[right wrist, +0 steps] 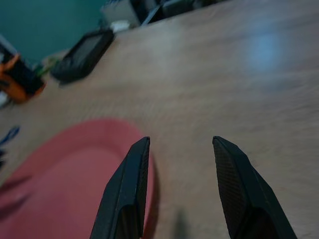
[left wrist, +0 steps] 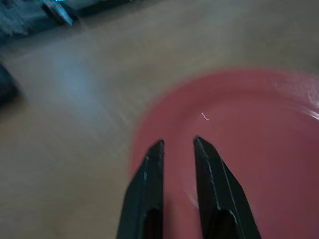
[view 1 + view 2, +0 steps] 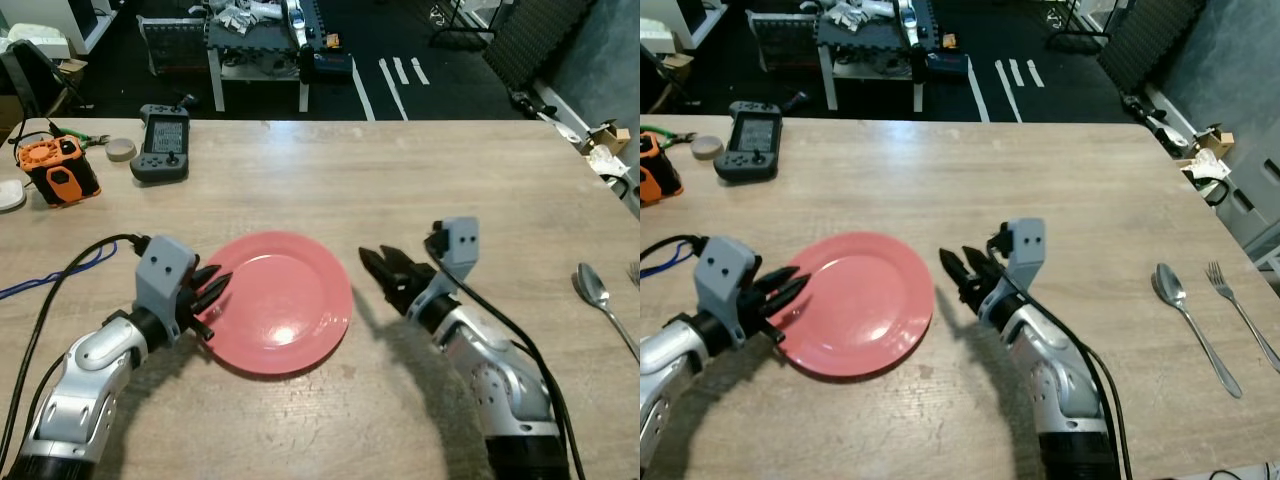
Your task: Setting the table
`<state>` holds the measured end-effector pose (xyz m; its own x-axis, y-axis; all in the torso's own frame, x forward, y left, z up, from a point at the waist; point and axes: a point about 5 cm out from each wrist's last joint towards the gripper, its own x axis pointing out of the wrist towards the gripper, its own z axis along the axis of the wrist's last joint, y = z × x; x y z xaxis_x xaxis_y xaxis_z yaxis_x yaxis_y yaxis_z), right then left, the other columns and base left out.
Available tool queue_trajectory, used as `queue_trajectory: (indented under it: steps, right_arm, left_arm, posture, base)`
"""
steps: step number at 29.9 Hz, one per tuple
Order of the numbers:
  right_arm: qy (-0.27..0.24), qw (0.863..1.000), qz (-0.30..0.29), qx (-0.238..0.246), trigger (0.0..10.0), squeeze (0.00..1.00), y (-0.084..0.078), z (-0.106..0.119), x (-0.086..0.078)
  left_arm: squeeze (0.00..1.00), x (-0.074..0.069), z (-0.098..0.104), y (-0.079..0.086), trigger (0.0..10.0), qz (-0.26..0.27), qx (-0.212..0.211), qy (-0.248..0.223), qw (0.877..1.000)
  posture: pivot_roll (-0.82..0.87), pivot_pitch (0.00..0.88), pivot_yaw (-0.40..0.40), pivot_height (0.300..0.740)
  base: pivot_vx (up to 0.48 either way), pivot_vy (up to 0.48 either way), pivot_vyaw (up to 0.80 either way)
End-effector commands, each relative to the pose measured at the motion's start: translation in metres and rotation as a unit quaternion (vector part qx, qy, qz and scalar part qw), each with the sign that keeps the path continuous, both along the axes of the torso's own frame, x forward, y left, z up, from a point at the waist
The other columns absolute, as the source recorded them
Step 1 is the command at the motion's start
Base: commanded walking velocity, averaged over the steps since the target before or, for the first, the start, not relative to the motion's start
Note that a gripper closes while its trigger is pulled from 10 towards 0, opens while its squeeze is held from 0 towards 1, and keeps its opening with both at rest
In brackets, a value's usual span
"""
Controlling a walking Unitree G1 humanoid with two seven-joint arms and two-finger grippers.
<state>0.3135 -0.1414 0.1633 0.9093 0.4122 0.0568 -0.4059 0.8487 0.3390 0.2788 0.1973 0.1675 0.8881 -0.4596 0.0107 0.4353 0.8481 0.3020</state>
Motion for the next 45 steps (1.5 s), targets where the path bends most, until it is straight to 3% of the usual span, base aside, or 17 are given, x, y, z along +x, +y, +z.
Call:
queue_trajectory:
  steps: [1, 7, 12, 14, 16, 18, 21, 28, 30, 31, 32, 33, 34, 36, 39, 42, 45]
  right_arm:
    - [-0.001, 1.0, -0.015, 0.021, 10.0, 0.0, -0.005, 0.0, 0.001]
    - [0.001, 0.999, -0.017, 0.032, 10.0, 0.0, -0.002, -0.003, 0.003]
    - [-0.005, 0.997, -0.015, 0.071, 10.0, 0.0, 0.009, 0.0, 0.007]
    - [-0.005, 0.997, -0.015, 0.071, 10.0, 0.0, 0.009, 0.0, 0.007]
    - [-0.011, 0.994, -0.005, 0.107, 10.0, 0.0, 0.012, 0.004, 0.008]
    - [-0.019, 0.99, 0.021, 0.139, 10.0, 0.0, 0.019, 0.01, 0.006]
    - [-0.03, 0.987, 0.047, 0.148, 10.0, 0.0, 0.025, 0.016, 0.003]
    - [-0.04, 0.984, 0.077, 0.154, 10.0, 0.0, 0.03, 0.02, -0.003]
    - [-0.037, 0.985, 0.072, 0.153, 10.0, 0.0, 0.029, 0.02, -0.003]
    - [-0.037, 0.985, 0.071, 0.154, 10.0, 0.0, 0.028, 0.02, -0.003]
    - [-0.037, 0.985, 0.071, 0.154, 10.0, 0.0, 0.028, 0.02, -0.003]
    - [-0.037, 0.984, 0.07, 0.16, 10.0, 0.0, 0.026, 0.02, -0.004]
    - [-0.037, 0.984, 0.069, 0.162, 10.0, 0.0, 0.025, 0.02, -0.004]
    - [-0.036, 0.984, 0.068, 0.163, 10.0, 0.0, 0.025, 0.02, -0.004]
    - [-0.035, 0.983, 0.07, 0.164, 10.0, 0.0, 0.025, 0.02, -0.004]
    - [-0.036, 0.983, 0.075, 0.165, 10.0, 0.0, 0.027, 0.021, -0.003]
    - [-0.037, 0.983, 0.075, 0.165, 10.0, 0.0, 0.027, 0.022, -0.002]
  left_arm:
    - [0.0, -0.006, 0.008, 0.003, 10.0, 0.012, 0.023, -0.031, 0.999]
    - [0.0, -0.01, 0.008, 0.014, 10.0, 0.034, 0.019, -0.031, 0.999]
    - [0.0, -0.006, -0.014, 0.034, 10.0, 0.088, -0.025, 0.01, 0.996]
    - [0.0, -0.006, -0.014, 0.034, 10.0, 0.088, -0.025, 0.01, 0.996]
    - [0.0, -0.008, -0.042, 0.036, 10.0, 0.086, -0.066, 0.079, 0.991]
    - [0.0, -0.017, -0.075, 0.03, 10.0, 0.05, -0.096, 0.166, 0.98]
    - [0.0, -0.022, -0.085, 0.026, 10.0, 0.029, -0.117, 0.199, 0.973]
    - [0.0, -0.021, -0.08, 0.028, 10.0, 0.044, -0.113, 0.18, 0.976]
    - [0.0, -0.016, -0.067, 0.033, 10.0, 0.074, -0.098, 0.137, 0.983]
    - [0.0, -0.012, -0.058, 0.04, 10.0, 0.116, -0.071, 0.096, 0.986]
    - [0.0, -0.012, -0.058, 0.04, 10.0, 0.116, -0.071, 0.096, 0.986]
    - [0.0, -0.007, -0.038, 0.051, 10.0, 0.189, -0.056, 0.029, 0.98]
    - [0.0, -0.005, -0.028, 0.055, 10.0, 0.209, -0.046, -0.001, 0.977]
    - [0.0, -0.005, -0.019, 0.055, 10.0, 0.211, -0.052, -0.017, 0.976]
    - [0.0, -0.001, -0.002, 0.05, 10.0, 0.196, -0.053, -0.045, 0.978]
    - [0.0, 0.007, 0.005, 0.033, 10.0, 0.122, -0.084, -0.027, 0.989]
    - [0.0, 0.015, -0.005, 0.012, 10.0, 0.03, -0.086, 0.021, 0.996]
  posture:
    - [0.05, 0.085, 0.031, 0.74]
    - [0.06, 0.087, 0.025, 0.74]
    - [0.05, 0.081, 0.027, 0.74]
    - [0.05, 0.081, 0.027, 0.74]
    - [0.07, 0.082, 0.013, 0.74]
    - [0.05, 0.083, 0.012, 0.74]
    - [0.05, 0.083, 0.015, 0.74]
    - [0.05, 0.09, 0.015, 0.74]
    - [0.05, 0.091, 0.022, 0.74]
    - [0.05, 0.092, 0.023, 0.74]
    - [0.05, 0.092, 0.023, 0.74]
    - [0.06, 0.095, 0.024, 0.74]
    - [0.06, 0.096, 0.024, 0.74]
    - [0.06, 0.096, 0.024, 0.74]
    - [0.06, 0.101, 0.02, 0.74]
    - [0.06, 0.098, 0.019, 0.74]
    - [0.05, 0.1, 0.017, 0.74]
  base:
    - [0.0, 0.0, 0.0]
    - [0.0, 0.0, 0.0]
    - [0.0, 0.0, 0.0]
    - [0.0, 0.0, 0.0]
    - [0.0, 0.0, 0.0]
    - [0.0, 0.0, 0.0]
    - [0.0, 0.0, 0.0]
    - [0.0, 0.0, 0.0]
    - [0.0, 0.0, 0.0]
    - [0.0, 0.0, 0.0]
    - [0.0, 0.0, 0.0]
    - [0.0, 0.0, 0.0]
    - [0.0, 0.0, 0.0]
    - [0.0, 0.0, 0.0]
    - [0.0, 0.0, 0.0]
    - [0.0, 0.0, 0.0]
    - [0.0, 0.0, 0.0]
